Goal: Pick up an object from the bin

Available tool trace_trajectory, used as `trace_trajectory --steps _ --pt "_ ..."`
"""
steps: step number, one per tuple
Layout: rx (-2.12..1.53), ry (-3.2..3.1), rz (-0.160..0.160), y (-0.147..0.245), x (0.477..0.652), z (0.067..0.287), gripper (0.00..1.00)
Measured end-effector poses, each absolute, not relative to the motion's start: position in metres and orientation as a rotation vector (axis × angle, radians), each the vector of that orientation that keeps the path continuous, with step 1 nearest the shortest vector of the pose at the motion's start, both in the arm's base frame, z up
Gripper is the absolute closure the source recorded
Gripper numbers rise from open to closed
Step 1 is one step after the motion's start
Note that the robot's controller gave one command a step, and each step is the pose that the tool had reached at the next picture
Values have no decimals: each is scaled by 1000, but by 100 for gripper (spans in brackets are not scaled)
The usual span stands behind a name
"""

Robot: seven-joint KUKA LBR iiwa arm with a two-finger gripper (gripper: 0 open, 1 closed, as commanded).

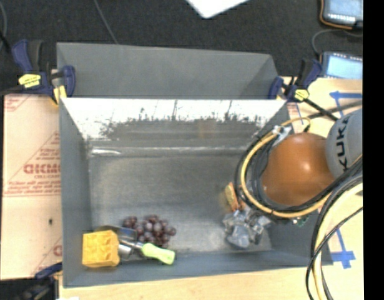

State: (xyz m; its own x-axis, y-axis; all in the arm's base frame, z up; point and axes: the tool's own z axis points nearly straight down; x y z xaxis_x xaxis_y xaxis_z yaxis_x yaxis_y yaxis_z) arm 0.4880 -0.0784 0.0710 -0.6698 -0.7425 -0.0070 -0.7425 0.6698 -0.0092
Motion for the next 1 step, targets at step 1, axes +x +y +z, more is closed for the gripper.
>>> trace_trajectory --steps 1 --pt "-1273 2868 -3 -78 486 77 100"
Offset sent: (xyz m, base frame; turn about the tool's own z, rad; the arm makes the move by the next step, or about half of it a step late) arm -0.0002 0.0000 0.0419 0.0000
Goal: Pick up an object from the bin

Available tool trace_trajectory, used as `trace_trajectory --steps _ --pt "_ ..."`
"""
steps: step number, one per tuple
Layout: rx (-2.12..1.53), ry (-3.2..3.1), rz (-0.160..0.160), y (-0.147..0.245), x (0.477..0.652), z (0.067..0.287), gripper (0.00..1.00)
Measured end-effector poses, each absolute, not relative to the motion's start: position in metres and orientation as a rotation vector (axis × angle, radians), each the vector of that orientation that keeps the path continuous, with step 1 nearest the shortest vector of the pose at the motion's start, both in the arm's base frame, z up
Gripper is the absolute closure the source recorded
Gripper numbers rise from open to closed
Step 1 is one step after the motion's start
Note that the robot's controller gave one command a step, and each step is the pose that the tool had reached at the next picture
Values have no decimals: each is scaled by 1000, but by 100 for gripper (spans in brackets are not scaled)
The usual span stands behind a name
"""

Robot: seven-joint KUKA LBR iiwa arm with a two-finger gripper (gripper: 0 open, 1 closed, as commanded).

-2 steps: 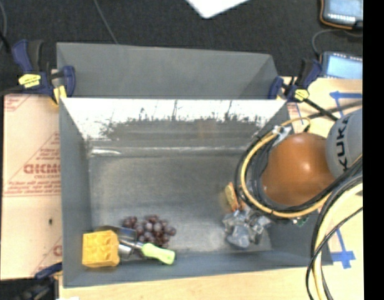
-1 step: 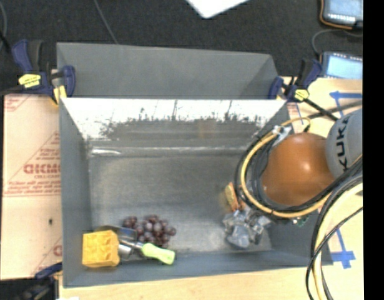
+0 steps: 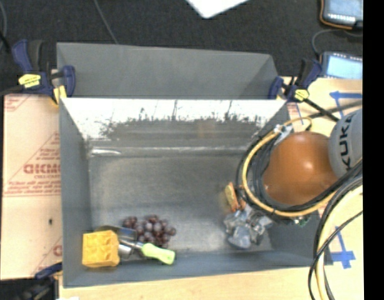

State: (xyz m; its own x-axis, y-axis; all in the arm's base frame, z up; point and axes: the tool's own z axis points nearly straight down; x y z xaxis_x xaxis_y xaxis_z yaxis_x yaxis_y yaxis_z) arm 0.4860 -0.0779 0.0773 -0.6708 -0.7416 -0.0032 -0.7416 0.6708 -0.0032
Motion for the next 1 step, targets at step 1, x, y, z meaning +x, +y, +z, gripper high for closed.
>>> trace_trajectory --steps 1 --pt "-1271 2868 -3 -78 486 99 100"
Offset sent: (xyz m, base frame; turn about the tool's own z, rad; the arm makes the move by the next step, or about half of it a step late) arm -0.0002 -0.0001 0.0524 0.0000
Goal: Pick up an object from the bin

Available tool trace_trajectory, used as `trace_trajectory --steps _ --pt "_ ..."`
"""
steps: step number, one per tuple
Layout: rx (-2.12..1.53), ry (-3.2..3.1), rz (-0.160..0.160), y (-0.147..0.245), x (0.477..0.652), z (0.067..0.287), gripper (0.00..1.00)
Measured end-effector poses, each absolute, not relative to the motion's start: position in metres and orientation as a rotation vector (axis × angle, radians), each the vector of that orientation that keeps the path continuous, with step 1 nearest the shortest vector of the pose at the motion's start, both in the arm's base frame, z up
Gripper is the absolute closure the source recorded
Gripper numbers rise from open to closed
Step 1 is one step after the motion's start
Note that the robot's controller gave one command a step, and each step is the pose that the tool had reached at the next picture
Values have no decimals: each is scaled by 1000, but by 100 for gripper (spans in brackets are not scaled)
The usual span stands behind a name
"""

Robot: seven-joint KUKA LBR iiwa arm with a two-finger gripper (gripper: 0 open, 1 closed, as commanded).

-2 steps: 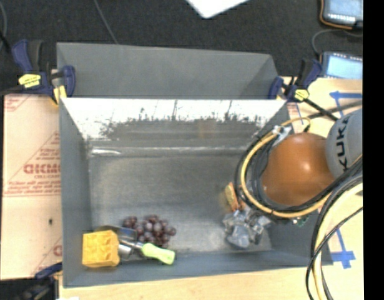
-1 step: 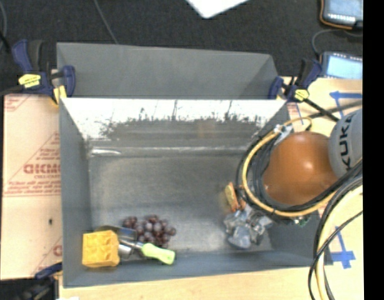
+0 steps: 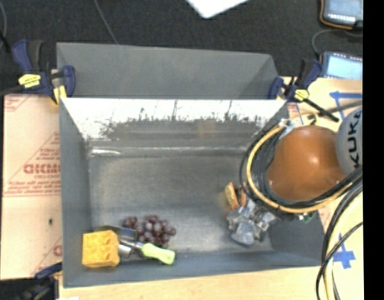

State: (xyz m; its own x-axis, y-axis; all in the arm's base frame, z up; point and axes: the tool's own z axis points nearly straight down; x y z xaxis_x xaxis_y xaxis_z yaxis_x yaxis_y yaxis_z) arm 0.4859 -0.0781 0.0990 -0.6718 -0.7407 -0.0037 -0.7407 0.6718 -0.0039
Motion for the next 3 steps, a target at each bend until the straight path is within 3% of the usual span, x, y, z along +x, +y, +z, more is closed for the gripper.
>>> trace_trajectory --steps 3 --pt "-1262 2864 -9 -79 488 120 100"
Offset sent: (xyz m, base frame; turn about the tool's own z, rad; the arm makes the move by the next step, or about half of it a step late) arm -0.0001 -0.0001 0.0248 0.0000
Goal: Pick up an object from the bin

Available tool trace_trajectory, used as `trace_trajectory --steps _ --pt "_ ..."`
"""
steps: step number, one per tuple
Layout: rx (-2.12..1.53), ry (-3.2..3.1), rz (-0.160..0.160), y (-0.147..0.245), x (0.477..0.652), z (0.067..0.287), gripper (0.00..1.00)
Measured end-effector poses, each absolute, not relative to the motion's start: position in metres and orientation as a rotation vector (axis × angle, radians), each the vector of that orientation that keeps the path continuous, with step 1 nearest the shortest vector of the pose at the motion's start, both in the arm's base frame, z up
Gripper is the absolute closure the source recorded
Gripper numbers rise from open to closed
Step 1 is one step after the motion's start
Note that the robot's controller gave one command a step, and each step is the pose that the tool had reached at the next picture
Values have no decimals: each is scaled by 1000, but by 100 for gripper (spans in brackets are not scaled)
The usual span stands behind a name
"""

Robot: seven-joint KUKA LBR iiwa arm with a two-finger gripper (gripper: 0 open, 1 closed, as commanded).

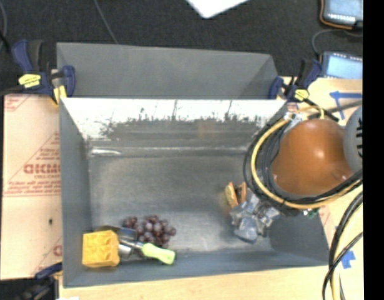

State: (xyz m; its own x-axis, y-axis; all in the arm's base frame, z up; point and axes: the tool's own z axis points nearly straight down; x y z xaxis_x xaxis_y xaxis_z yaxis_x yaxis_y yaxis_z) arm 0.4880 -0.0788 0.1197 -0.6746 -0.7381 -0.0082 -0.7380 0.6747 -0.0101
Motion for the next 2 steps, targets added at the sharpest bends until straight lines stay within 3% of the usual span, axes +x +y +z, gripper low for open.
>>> trace_trajectory --steps 2 --pt "-1259 2867 -7 -79 488 132 100"
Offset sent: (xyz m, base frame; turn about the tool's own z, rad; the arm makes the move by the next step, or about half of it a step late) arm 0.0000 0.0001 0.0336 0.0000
